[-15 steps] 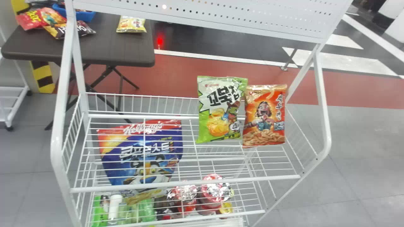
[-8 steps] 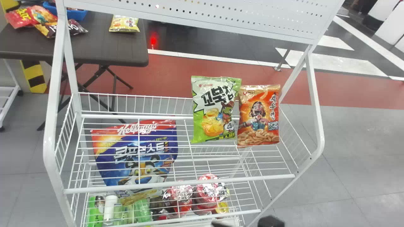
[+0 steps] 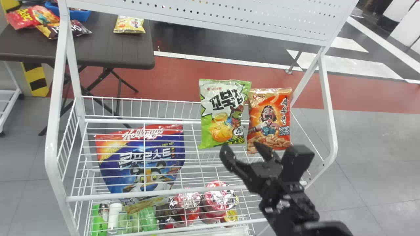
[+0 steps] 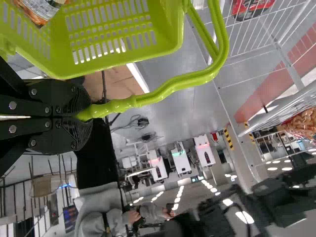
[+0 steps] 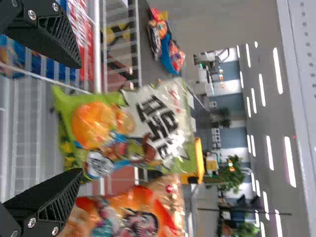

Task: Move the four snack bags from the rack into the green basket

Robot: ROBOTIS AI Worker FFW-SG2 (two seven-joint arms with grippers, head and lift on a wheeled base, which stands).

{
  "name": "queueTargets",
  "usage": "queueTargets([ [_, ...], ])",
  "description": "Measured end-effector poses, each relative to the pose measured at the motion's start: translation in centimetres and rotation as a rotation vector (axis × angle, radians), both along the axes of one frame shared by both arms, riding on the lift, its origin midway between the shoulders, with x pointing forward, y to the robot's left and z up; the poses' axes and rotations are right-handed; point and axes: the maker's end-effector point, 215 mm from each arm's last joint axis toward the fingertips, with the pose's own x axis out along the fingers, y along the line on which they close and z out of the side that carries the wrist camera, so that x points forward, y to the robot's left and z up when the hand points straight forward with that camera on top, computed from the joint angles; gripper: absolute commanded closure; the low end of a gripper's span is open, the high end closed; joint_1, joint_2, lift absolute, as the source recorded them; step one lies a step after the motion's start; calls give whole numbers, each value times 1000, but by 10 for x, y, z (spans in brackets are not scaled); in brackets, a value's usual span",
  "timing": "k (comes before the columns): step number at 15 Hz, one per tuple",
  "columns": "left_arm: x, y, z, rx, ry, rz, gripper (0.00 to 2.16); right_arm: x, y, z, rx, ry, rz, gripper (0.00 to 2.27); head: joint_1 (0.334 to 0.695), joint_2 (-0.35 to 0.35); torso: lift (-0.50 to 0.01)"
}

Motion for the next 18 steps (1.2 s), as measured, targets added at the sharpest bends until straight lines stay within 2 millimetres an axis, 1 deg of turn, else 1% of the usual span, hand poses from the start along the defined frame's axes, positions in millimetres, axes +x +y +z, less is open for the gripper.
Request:
queueTargets([
  [1,1,0,0,1,0,0,2115,16,-10,4,-15,-22,-33,63,695,-350,0],
  [4,4,2,-1,4,-3,1,2115,45,-31,8,-29,-72,-104,63,695,-350,0],
  [6,5,4,-1,5,-4,4,2115,61,-37,4,-31,-76,-112,97,695,-350,0],
  [9,8,4,-1,6,-5,5,2115,84,-38,3,-33,-68,-67,228,695,-350,0],
  [10,8,3,0,6,-6,3,2115,90,-37,1,-34,-58,-56,400,695,-350,0],
  [11,9,2,0,5,-7,2,2115,95,-34,-1,-37,-49,-42,630,695,-350,0],
  [12,9,2,0,6,-8,2,2115,100,-29,-4,-39,-38,-21,1332,695,-350,0],
  [13,9,2,0,6,-8,1,2115,103,-27,-7,-38,-29,-11,1821,695,-350,0],
  [14,9,2,0,7,-8,1,2115,104,-25,-10,-35,-21,-3,1983,695,-350,0],
  [16,10,4,-1,9,-8,4,2115,100,-19,-19,-19,5,21,2017,695,-350,0],
  [17,9,4,-1,8,-8,3,2115,95,-18,-25,-16,17,25,2074,695,-350,0],
  [18,9,3,-1,8,-8,1,2115,90,-15,-30,-10,30,36,2074,695,-350,0],
])
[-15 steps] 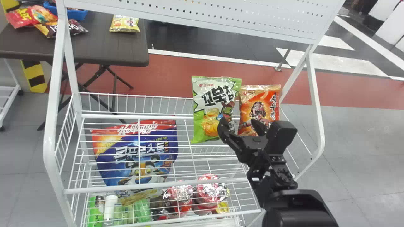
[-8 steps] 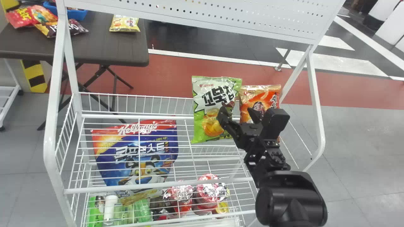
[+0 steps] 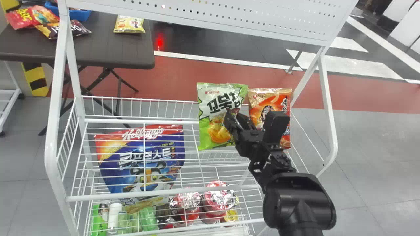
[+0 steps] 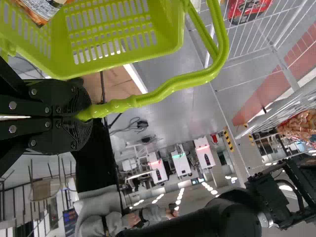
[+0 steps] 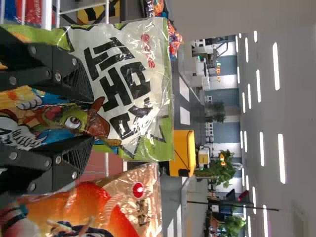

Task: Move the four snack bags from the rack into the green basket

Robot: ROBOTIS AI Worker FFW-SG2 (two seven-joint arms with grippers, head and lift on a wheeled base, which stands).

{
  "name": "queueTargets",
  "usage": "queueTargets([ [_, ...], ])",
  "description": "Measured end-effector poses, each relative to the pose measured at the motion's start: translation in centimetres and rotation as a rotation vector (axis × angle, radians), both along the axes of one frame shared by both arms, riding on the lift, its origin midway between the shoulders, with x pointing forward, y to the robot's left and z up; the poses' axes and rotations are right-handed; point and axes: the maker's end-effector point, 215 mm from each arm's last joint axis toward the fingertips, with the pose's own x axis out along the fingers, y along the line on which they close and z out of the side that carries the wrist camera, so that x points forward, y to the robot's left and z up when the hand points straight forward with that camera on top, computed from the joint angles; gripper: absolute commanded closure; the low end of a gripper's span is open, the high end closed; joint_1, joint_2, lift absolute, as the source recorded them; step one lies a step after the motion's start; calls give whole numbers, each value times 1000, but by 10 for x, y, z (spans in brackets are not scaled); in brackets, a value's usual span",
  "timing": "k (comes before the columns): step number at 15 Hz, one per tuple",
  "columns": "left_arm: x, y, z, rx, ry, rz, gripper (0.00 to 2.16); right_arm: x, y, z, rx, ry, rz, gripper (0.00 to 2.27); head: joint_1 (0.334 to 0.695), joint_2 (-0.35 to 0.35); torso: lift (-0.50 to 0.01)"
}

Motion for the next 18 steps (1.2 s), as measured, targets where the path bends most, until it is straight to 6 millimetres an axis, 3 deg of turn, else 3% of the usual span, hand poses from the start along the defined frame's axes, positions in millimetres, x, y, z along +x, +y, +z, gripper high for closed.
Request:
queueTargets([
  [2,-1,-2,1,-2,0,-3,2115,-13,2,2,12,11,13,2074,695,-350,0],
  [7,-1,-5,3,-5,-7,-11,2115,-69,15,51,71,1,70,2074,695,-350,0],
  [9,-2,-7,4,-4,-10,-14,2115,-107,22,66,107,46,89,2074,695,-350,0],
  [11,0,-5,3,-1,-12,-10,2115,-155,33,65,146,125,110,2074,695,-350,0],
  [14,4,2,4,-6,-12,8,2115,-227,52,47,198,246,129,2074,695,-350,0],
  [16,5,5,4,-11,-13,21,2115,-268,63,16,239,372,141,2074,695,-350,0],
  [18,6,5,5,-16,-21,28,2115,-305,68,-29,285,505,132,2074,695,-350,0],
])
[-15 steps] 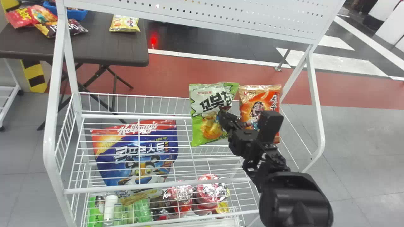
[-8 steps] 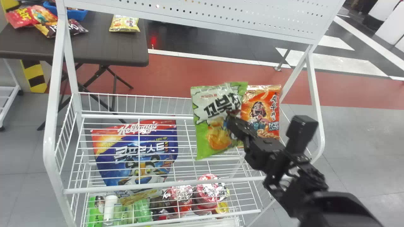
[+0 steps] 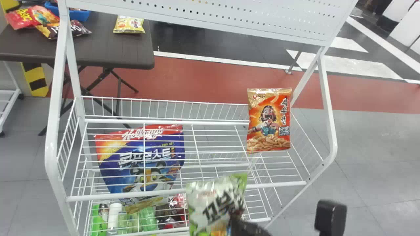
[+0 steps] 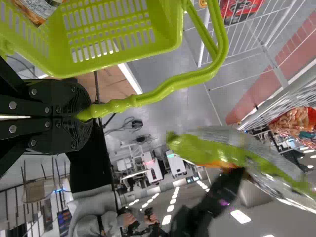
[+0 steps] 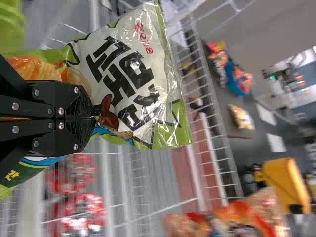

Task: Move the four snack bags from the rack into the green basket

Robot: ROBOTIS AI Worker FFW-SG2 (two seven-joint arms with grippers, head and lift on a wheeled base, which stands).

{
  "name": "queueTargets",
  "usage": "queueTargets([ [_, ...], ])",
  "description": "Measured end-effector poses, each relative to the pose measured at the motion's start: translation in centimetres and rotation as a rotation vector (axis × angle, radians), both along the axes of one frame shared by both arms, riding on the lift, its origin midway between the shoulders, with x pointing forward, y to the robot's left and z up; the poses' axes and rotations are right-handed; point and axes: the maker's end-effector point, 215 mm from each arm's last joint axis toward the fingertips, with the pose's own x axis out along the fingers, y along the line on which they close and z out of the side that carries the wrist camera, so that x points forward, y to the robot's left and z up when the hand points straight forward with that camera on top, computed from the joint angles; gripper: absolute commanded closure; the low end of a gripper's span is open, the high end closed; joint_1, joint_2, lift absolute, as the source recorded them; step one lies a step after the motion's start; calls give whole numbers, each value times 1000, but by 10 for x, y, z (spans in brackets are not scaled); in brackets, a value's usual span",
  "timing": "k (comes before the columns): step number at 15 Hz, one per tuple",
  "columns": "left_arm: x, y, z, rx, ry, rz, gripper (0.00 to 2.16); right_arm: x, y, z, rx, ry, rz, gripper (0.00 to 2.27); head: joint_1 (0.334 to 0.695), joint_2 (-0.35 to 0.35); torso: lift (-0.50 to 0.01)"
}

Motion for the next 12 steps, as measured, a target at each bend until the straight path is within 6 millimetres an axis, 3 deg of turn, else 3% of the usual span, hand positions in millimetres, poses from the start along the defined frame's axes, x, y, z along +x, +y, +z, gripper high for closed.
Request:
queueTargets([
  [3,1,0,1,-4,-7,5,2115,-55,12,-76,128,222,-22,2074,695,-350,0],
  [7,1,-1,1,-6,-10,3,2115,-110,44,-131,318,423,-27,2074,695,-350,0],
  [9,0,-2,2,-8,-9,-1,2115,-117,62,-145,374,471,-19,2074,695,-350,0],
  [12,-4,-3,2,-13,-6,-5,2115,-102,84,-156,416,479,-7,2074,695,-350,0],
])
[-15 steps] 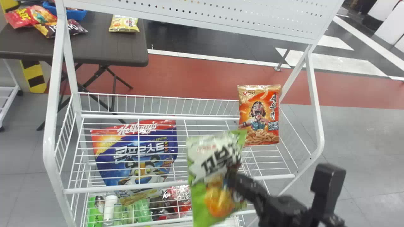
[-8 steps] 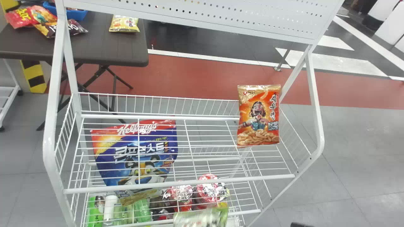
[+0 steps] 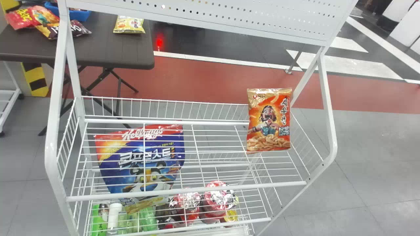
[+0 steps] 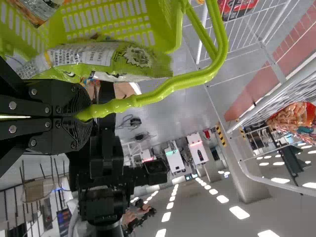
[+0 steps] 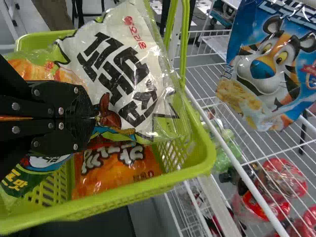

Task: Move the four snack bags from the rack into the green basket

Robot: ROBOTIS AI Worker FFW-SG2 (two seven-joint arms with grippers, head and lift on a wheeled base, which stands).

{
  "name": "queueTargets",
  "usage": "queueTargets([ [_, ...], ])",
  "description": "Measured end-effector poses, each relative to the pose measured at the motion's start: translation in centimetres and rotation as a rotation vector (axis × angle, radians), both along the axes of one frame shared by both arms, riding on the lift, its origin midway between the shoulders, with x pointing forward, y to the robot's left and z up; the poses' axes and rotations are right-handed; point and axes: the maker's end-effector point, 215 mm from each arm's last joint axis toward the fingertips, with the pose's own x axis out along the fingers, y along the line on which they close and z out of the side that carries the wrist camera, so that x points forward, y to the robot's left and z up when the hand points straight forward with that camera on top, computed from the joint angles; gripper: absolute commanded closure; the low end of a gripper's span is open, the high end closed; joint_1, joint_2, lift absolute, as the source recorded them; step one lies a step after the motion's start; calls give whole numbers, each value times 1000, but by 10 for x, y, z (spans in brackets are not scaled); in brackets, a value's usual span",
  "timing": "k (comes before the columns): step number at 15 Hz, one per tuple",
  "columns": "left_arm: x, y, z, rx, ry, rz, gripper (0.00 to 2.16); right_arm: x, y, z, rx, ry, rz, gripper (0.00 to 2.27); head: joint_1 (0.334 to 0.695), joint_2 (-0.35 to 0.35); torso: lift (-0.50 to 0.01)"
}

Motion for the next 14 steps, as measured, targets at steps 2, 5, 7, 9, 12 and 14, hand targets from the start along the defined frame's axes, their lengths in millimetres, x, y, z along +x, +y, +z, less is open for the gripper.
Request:
queueTargets([
  [2,-2,-1,1,1,-1,-1,2115,14,14,-7,5,0,10,2074,695,-350,0],
  [5,-5,-2,2,4,-6,-6,2115,34,31,-16,-20,-16,24,2074,695,-350,0],
  [7,-7,-3,2,4,-5,-9,2115,43,44,-18,-44,-48,43,2074,695,-350,0],
  [9,-8,-4,1,9,-5,-11,2115,35,67,-11,-1,-52,83,2074,695,-327,0],
  [12,-8,-5,0,11,-6,-14,2115,19,87,-6,37,-34,139,1109,695,-282,0],
  [14,-8,-5,1,10,-7,-14,2115,18,81,-7,27,-31,143,-2,695,-290,0],
])
